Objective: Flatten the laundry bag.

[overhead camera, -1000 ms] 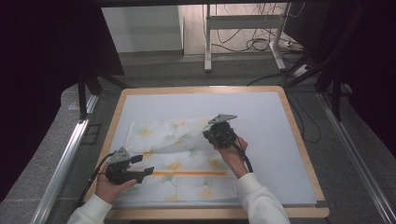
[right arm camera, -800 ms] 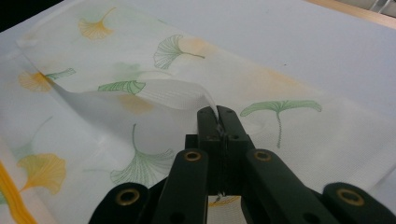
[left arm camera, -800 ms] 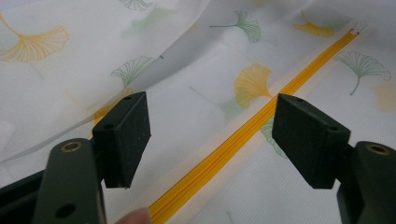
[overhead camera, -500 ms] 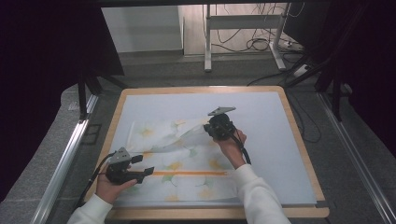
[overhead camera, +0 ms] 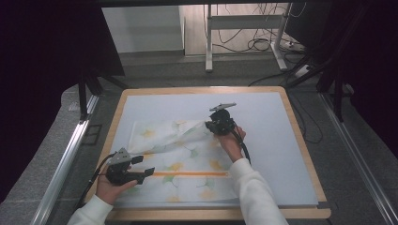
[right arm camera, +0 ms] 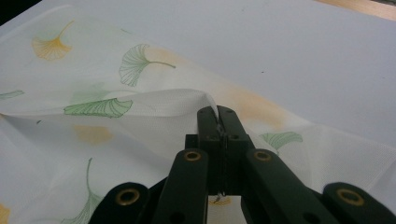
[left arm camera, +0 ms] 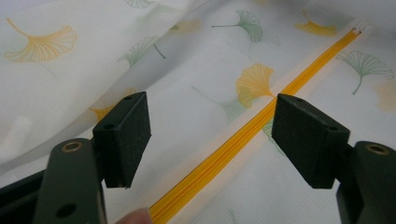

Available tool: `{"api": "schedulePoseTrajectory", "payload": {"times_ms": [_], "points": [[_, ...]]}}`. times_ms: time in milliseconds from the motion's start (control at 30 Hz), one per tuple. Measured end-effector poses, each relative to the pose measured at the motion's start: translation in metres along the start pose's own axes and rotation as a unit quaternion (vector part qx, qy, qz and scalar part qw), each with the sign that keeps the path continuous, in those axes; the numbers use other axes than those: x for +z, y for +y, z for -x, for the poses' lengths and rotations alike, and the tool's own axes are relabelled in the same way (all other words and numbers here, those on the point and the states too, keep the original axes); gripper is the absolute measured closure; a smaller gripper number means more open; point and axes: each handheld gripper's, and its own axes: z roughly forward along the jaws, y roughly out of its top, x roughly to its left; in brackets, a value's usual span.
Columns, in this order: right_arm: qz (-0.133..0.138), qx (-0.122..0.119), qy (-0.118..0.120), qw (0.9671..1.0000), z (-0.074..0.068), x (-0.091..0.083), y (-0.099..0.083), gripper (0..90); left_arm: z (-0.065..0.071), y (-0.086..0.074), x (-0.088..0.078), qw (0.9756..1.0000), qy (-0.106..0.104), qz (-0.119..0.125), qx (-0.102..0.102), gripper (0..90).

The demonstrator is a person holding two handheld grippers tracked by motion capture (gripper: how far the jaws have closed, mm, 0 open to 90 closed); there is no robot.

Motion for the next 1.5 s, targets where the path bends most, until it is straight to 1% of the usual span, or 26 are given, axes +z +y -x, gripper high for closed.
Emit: {"api": "schedulePoseTrajectory", "payload": {"times_ms": [133,233,267,400,500,533,600,667,700,1033,1500], "points": [[0.000,0.009,-0.003,1.0000,0.004,0.004,0.002,88.9,0.000,0.000,0.000,1.0000,0.000,-0.001,0.001,27.9],[-0.005,0.013,-0.008,0.9999,0.006,0.006,0.002,88.9,0.000,0.000,0.000,1.0000,0.000,-0.002,0.001,27.9],[-0.004,0.010,-0.009,0.9999,0.007,0.007,0.002,88.8,0.000,0.000,0.000,1.0000,0.000,-0.002,0.001,27.8],[-0.002,0.028,-0.002,0.9996,0.012,0.010,0.001,88.9,0.000,0.000,0.001,1.0000,-0.001,-0.004,0.002,27.9],[-0.001,0.037,-0.007,0.9993,0.017,0.012,0.000,88.8,0.000,0.000,0.002,1.0000,0.001,-0.007,0.003,27.9],[0.001,0.046,-0.008,0.9989,0.021,0.012,-0.001,88.8,0.000,0.000,0.002,1.0000,0.001,-0.007,0.002,27.9],[0.001,0.050,-0.007,0.9987,0.023,0.012,-0.001,88.8,0.000,0.000,0.001,1.0000,0.001,-0.006,0.002,27.9],[0.007,0.067,0.000,0.9977,0.026,0.012,-0.002,88.8,0.000,0.000,0.002,1.0000,0.001,-0.007,0.002,27.9],[0.008,0.070,0.001,0.9975,0.027,0.012,-0.002,88.8,0.000,0.000,0.002,1.0000,0.000,-0.007,0.002,27.8],[0.011,0.083,-0.005,0.9964,0.036,0.014,-0.001,88.8,0.000,-0.001,0.002,1.0000,0.001,-0.008,0.003,27.8],[0.014,0.086,-0.012,0.9961,0.042,0.015,0.003,88.7,0.001,-0.001,0.002,1.0000,-0.001,-0.009,0.003,27.9]]}}
